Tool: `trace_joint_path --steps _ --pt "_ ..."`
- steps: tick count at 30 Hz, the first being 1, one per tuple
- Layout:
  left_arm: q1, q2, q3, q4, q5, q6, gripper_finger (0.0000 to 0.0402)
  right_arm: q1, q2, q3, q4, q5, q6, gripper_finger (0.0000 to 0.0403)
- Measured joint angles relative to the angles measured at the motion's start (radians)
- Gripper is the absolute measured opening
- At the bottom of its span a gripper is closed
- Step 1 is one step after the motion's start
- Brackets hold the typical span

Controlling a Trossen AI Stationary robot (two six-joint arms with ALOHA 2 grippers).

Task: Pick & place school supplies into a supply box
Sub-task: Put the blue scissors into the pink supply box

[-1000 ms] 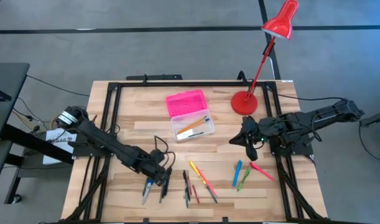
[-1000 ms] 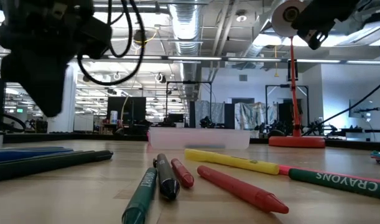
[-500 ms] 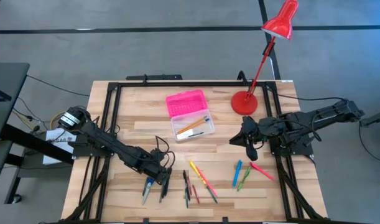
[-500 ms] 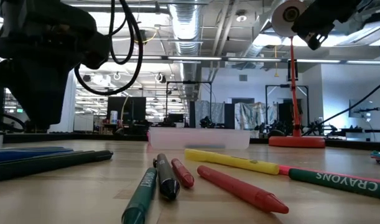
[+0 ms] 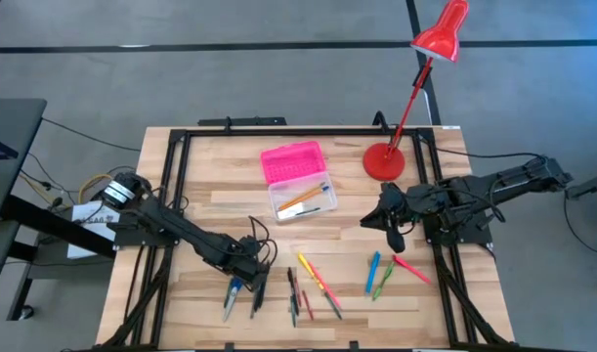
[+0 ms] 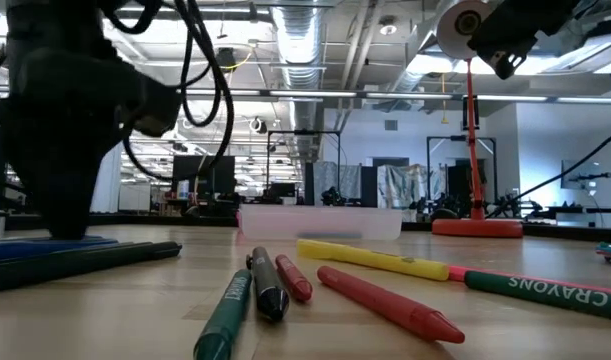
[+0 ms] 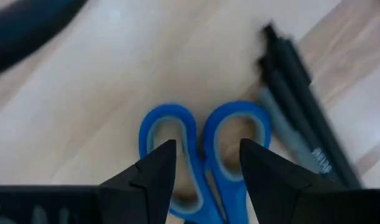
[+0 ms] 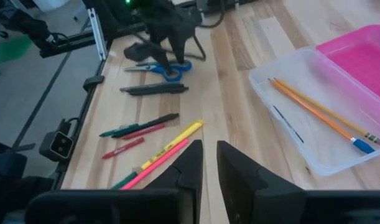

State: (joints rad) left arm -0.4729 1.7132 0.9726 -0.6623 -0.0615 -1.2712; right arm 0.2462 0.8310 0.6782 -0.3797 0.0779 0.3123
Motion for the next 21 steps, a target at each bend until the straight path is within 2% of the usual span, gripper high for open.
trace_joint_path --steps 5,10,13,19,21 --pt "0.000 0.035 0.003 0.003 0.020 0.001 0.0171 0.000 0.000 0.000 -0.001 -0.001 0.026 0.0040" --pt "0.008 0.036 0.003 -0.008 -0.003 0.000 0.0168 0.000 0.000 0.000 0.002 -0.001 0.028 0.0040" --pt "0.022 0.036 0.003 -0.012 0.009 0.016 0.0145 0.000 0.000 0.000 0.006 0.000 0.028 0.0040" --pt "0.056 0.036 0.003 -0.017 0.028 0.035 0.0073 0.000 0.000 0.000 0.019 0.000 0.028 0.0039" --pt "0.064 0.036 0.003 -0.017 0.030 0.038 0.0066 0.000 0.000 0.000 0.021 0.000 0.028 0.0038"
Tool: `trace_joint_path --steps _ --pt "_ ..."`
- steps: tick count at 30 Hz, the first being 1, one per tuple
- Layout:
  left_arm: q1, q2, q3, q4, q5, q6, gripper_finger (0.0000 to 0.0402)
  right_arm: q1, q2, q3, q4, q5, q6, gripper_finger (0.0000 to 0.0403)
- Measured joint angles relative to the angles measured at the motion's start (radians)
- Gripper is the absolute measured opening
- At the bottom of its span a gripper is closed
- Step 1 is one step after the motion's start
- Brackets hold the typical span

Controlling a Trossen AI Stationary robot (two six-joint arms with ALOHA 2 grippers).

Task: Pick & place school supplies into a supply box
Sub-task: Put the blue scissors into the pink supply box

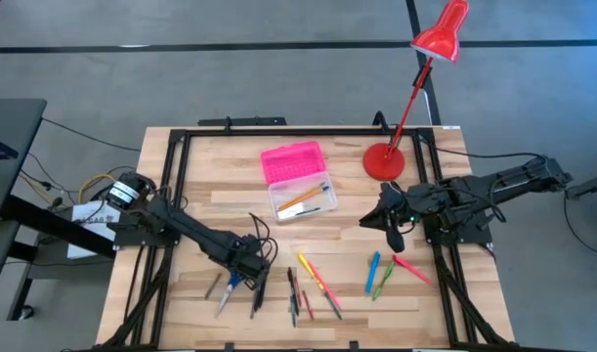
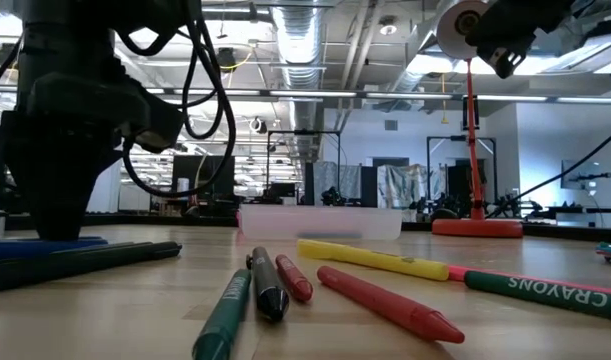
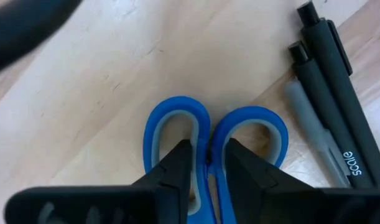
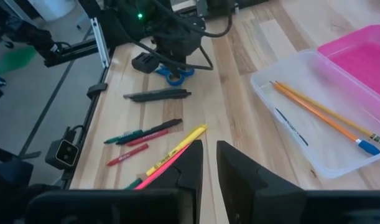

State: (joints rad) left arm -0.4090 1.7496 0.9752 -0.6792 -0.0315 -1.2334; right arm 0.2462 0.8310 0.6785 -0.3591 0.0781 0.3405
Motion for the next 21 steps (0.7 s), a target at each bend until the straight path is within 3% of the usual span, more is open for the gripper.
trace_joint_path --steps 9,15,21 --pt "0.028 0.002 -0.001 -0.002 -0.054 0.010 0.0099 0.000 0.000 0.000 0.001 0.002 0.000 0.0038" --pt "0.055 0.002 -0.002 0.001 -0.061 0.004 0.0067 0.000 0.000 0.000 0.001 0.002 0.000 0.0034" --pt "0.078 0.002 -0.003 0.026 -0.057 0.012 0.0070 0.000 0.000 0.000 0.001 0.002 0.000 0.0031"
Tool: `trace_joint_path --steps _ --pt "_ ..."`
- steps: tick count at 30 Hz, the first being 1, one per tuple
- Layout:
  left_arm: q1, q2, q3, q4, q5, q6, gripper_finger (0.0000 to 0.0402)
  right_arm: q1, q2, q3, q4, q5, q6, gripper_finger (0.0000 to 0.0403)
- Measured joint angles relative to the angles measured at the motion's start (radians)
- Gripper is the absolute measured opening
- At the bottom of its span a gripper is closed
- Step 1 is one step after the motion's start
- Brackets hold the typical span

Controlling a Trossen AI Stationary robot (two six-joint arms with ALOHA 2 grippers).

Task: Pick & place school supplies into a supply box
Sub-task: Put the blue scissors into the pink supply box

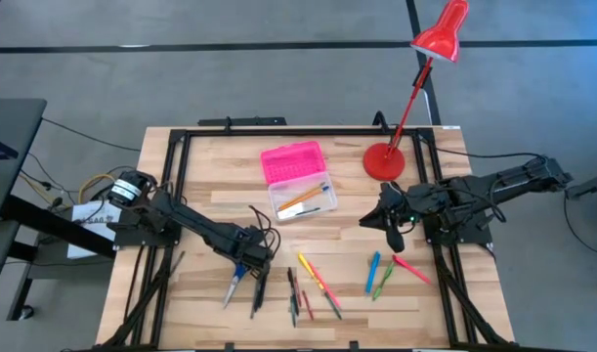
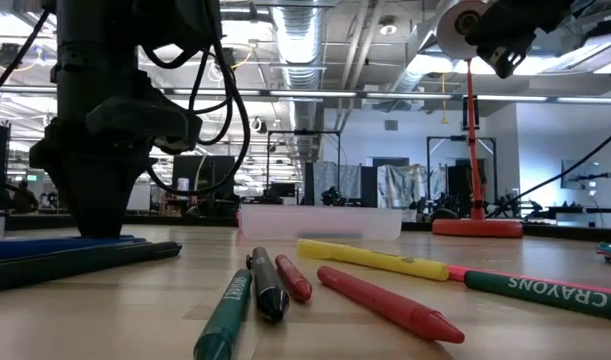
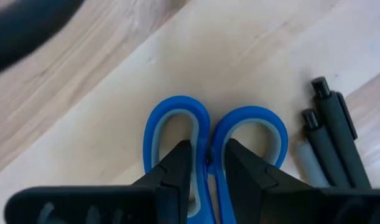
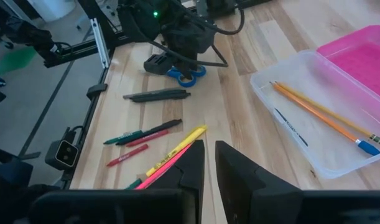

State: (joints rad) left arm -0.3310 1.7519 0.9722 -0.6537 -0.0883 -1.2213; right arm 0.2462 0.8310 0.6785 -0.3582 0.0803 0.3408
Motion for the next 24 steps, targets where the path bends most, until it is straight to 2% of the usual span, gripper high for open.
trace_joint_path --steps 10,24 --pt "0.010 0.000 0.003 0.008 0.034 0.027 0.0066 0.000 0.000 0.000 0.000 0.000 0.000 0.0029" --pt "0.095 0.005 0.168 0.003 0.014 0.222 0.0066 0.000 0.009 0.000 0.000 0.000 0.000 0.0027"
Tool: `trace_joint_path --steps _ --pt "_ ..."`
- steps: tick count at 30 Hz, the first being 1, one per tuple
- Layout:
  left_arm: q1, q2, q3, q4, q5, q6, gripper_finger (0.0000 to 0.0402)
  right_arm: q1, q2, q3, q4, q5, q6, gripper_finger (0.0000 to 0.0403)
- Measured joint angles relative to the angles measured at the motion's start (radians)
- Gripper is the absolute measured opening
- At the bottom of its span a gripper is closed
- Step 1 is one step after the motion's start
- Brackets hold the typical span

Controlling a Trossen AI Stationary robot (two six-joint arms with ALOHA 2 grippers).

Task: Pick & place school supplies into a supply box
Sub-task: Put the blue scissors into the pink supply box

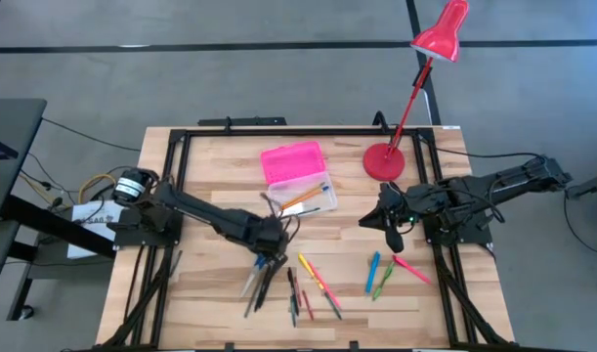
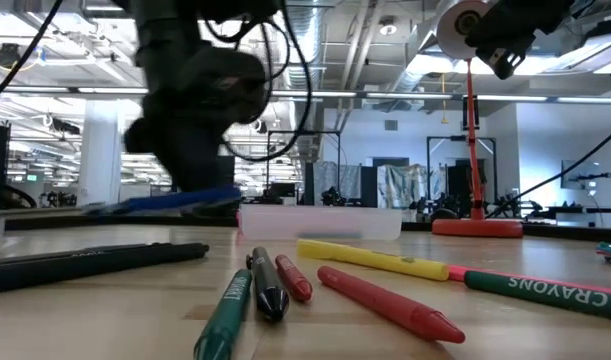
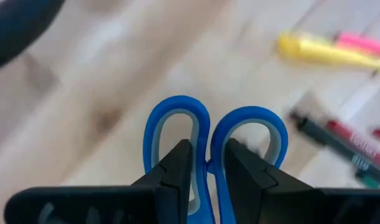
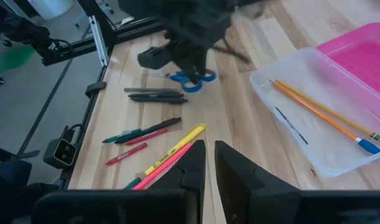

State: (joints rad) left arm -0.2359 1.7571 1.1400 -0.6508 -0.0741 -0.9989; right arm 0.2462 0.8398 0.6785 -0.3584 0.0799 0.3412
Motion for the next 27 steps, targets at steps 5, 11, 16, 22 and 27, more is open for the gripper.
trace_joint_path --steps 5,11,16,22,27 --pt "0.062 -0.001 0.080 -0.009 -0.011 0.118 0.0069 0.000 0.000 0.000 0.000 0.000 0.000 0.0027" --pt "0.158 -0.003 0.168 -0.012 -0.060 0.308 0.0066 0.000 0.000 0.000 0.000 0.000 0.000 0.0024" --pt "0.241 -0.003 0.225 -0.009 -0.122 0.472 0.0069 0.000 0.000 0.000 0.000 0.029 0.000 0.0024" --pt "0.326 -0.004 0.253 0.061 -0.165 0.621 0.0066 0.000 0.000 0.000 0.000 0.055 0.010 0.0020" --pt "0.388 -0.004 0.253 0.124 -0.159 0.696 0.0070 0.000 0.000 0.000 0.000 0.057 0.029 0.0020"
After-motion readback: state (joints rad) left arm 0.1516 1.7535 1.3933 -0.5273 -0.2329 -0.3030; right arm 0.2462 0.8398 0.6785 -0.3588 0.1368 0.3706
